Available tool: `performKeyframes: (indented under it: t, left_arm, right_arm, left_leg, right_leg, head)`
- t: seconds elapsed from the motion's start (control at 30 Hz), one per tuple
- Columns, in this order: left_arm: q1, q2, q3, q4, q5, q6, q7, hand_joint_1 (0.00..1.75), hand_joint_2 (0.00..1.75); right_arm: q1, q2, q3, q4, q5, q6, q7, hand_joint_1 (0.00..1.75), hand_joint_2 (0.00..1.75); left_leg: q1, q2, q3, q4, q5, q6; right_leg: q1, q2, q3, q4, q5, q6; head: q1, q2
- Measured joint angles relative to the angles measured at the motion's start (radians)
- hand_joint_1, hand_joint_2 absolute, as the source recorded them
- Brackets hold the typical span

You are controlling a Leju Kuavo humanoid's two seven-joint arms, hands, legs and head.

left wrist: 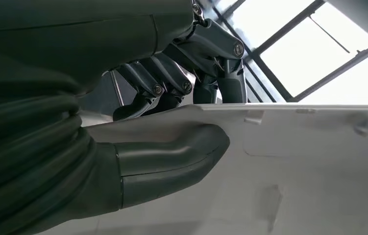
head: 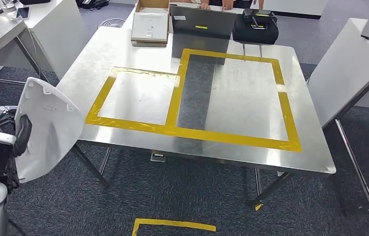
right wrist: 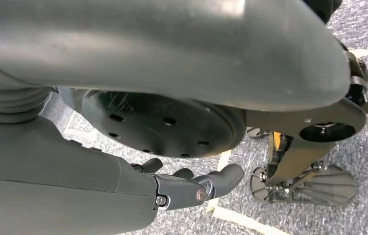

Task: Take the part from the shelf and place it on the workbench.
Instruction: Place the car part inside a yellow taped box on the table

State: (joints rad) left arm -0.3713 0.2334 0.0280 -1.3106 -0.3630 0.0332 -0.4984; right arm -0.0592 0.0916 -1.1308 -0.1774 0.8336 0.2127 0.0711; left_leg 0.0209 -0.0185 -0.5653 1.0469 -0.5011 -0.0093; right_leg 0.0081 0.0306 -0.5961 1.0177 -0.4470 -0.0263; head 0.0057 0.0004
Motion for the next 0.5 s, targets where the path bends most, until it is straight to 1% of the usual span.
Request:
performKeyframes:
  t: [0.07, 0.13, 0.17, 0.23, 0.27, 0.3, 0.33, 0.37, 0.4, 0.43, 0.47, 0.5]
  left_arm:
    - [-0.117, 0.033, -0.001, 0.176, -0.086, 0.090, 0.001, 1.75, 1.75]
    - [-0.229, 0.062, -0.003, 0.352, -0.165, 0.173, 0.027, 1.75, 1.75]
    - [-0.283, 0.075, -0.007, 0.432, -0.198, 0.205, 0.045, 1.75, 1.75]
    - [-0.378, 0.101, -0.021, 0.568, -0.260, 0.251, 0.089, 1.75, 1.75]
    - [-0.418, 0.112, -0.030, 0.622, -0.286, 0.266, 0.110, 1.75, 1.75]
    - [-0.452, 0.124, -0.039, 0.670, -0.308, 0.279, 0.132, 1.75, 1.75]
    - [-0.484, 0.136, -0.046, 0.711, -0.325, 0.290, 0.152, 1.75, 1.75]
    - [-0.511, 0.147, -0.052, 0.749, -0.339, 0.299, 0.170, 1.75, 1.75]
    - [-0.534, 0.157, -0.057, 0.783, -0.349, 0.307, 0.187, 1.75, 1.75]
    - [-0.555, 0.165, -0.062, 0.813, -0.358, 0.314, 0.201, 1.75, 1.75]
    - [-0.574, 0.169, -0.066, 0.838, -0.366, 0.320, 0.212, 1.75, 1.75]
    - [-0.592, 0.172, -0.070, 0.858, -0.375, 0.328, 0.222, 1.75, 1.75]
  right_arm:
    - [-0.001, 0.000, 0.000, 0.000, 0.002, 0.001, 0.000, 0.00, 0.00]
    - [-0.002, 0.001, -0.003, 0.000, 0.001, 0.001, -0.003, 0.00, 0.00]
    - [-0.001, 0.001, -0.006, 0.000, 0.000, 0.001, -0.004, 0.00, 0.00]
    - [-0.001, 0.002, -0.012, 0.000, -0.001, 0.001, -0.007, 0.00, 0.00]
    - [0.000, 0.002, -0.015, 0.000, -0.002, 0.000, -0.006, 0.00, 0.00]
    - [0.000, 0.002, -0.017, 0.000, -0.003, -0.001, -0.005, 0.00, 0.00]
    - [0.000, 0.002, -0.020, 0.000, -0.004, -0.004, -0.003, 0.00, 0.00]
    - [0.000, 0.002, -0.021, 0.000, -0.005, -0.007, 0.000, 0.00, 0.00]
    - [0.001, 0.002, -0.023, 0.000, -0.006, -0.010, 0.004, 0.00, 0.00]
    - [0.002, 0.002, -0.024, 0.000, -0.005, -0.013, 0.007, 0.00, 0.00]
    - [0.003, 0.002, -0.025, 0.000, -0.004, -0.016, 0.010, 0.00, 0.00]
    - [0.003, 0.002, -0.026, 0.000, -0.002, -0.017, 0.012, 0.00, 0.00]
  left_leg:
    - [-0.003, 0.001, -0.002, 0.000, 0.002, 0.004]
    - [-0.005, 0.003, -0.004, 0.001, 0.003, 0.007]
    - [-0.007, 0.005, -0.006, 0.001, 0.004, 0.009]
    - [-0.003, 0.013, -0.006, -0.004, 0.009, 0.016]
    - [-0.001, 0.019, -0.005, -0.007, 0.011, 0.019]
    - [0.002, 0.026, -0.004, -0.009, 0.013, 0.022]
    - [0.003, 0.034, -0.004, -0.010, 0.014, 0.022]
    - [0.003, 0.041, -0.005, -0.010, 0.013, 0.022]
    - [0.003, 0.050, -0.005, -0.010, 0.012, 0.021]
    - [0.003, 0.057, -0.004, -0.010, 0.010, 0.019]
    - [0.003, 0.064, -0.002, -0.010, 0.008, 0.016]
    - [0.004, 0.071, 0.001, -0.009, 0.005, 0.012]
  right_leg:
    - [-0.003, 0.000, -0.001, -0.003, 0.003, 0.013]
    - [-0.006, 0.001, -0.004, -0.005, 0.006, 0.026]
    - [-0.008, 0.003, -0.005, -0.006, 0.008, 0.032]
    - [-0.009, 0.005, -0.011, -0.001, 0.007, 0.042]
    - [-0.009, 0.002, -0.020, 0.015, -0.003, 0.045]
    - [-0.009, -0.005, -0.039, 0.053, -0.024, 0.048]
    - [-0.011, -0.012, -0.069, 0.113, -0.053, 0.050]
    - [-0.012, -0.017, -0.107, 0.186, -0.085, 0.052]
    - [-0.015, -0.019, -0.144, 0.253, -0.107, 0.053]
    - [-0.016, -0.021, -0.169, 0.293, -0.112, 0.052]
    - [-0.017, -0.024, -0.174, 0.293, -0.097, 0.051]
    - [-0.018, -0.029, -0.157, 0.251, -0.064, 0.049]
  head:
    - [0.000, 0.000]
    - [0.000, 0.000]
    - [0.000, 0.000]
    - [0.000, 0.000]
    - [0.002, 0.000]
    - [0.004, 0.000]
    - [0.005, 0.000]
    - [0.007, 0.000]
    - [0.007, 0.000]
    - [0.007, 0.000]
    - [0.007, 0.000]
    - [0.007, 0.000]
